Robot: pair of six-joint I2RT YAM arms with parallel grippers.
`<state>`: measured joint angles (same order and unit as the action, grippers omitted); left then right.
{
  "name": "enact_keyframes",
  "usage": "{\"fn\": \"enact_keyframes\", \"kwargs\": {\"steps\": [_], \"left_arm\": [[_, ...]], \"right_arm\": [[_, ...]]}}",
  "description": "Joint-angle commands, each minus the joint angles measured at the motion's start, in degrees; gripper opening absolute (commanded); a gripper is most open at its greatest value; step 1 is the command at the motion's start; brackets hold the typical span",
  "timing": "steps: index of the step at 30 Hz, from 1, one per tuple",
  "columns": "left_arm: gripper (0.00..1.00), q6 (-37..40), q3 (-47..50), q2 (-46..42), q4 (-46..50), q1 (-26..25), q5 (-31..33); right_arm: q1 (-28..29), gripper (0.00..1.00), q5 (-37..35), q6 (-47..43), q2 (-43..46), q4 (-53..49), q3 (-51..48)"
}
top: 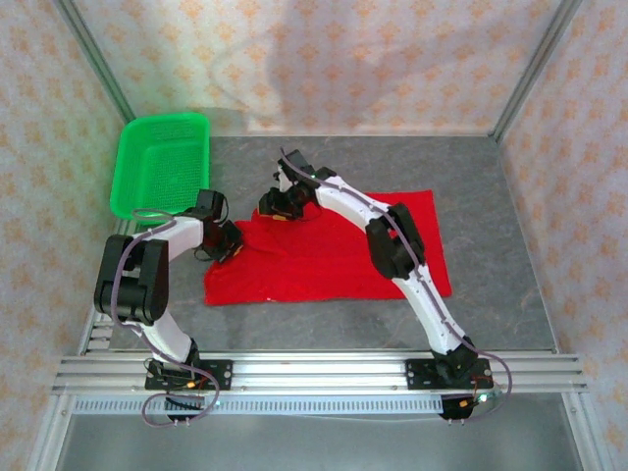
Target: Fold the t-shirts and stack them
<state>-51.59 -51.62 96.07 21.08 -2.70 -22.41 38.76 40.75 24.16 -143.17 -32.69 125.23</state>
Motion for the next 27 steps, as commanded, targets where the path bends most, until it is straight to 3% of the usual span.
{"fn": "enact_keyframes", "kwargs": {"steps": [1, 6, 10, 15, 22, 27], "left_arm": [[0.04, -2.4, -1.1, -2.0, 3.5, 0.9, -1.2], [0.08, -4.1, -1.6, -4.7, 3.8, 1.5, -2.2], [0.21, -6.4, -1.1, -7.9, 3.4, 2.8, -3.1], [0.37, -8.2, -0.7, -11.9, 3.6, 4.8, -3.8], [0.37, -6.4, 0.8, -19.9, 9.2, 5.2, -3.3], [0.27, -3.9, 5.3, -25.3, 13.3, 5.0, -2.1]], "right_arm": [[0.7, 0.46, 1.9, -4.8, 1.4, 2.9, -0.7], [1.6, 0.44, 3.2, -8.1, 3.2, 6.2, -4.4], [2.3, 0.43, 3.6, -8.8, 5.6, 10.7, -8.6], [3.0, 0.43, 1.5, -12.1, 6.8, 9.3, -9.5], [3.8, 0.39, 1.1, -12.8, 7.4, 10.8, -10.9], [4.0, 0.35, -0.3, -14.4, 6.7, 8.7, -10.5]]}}
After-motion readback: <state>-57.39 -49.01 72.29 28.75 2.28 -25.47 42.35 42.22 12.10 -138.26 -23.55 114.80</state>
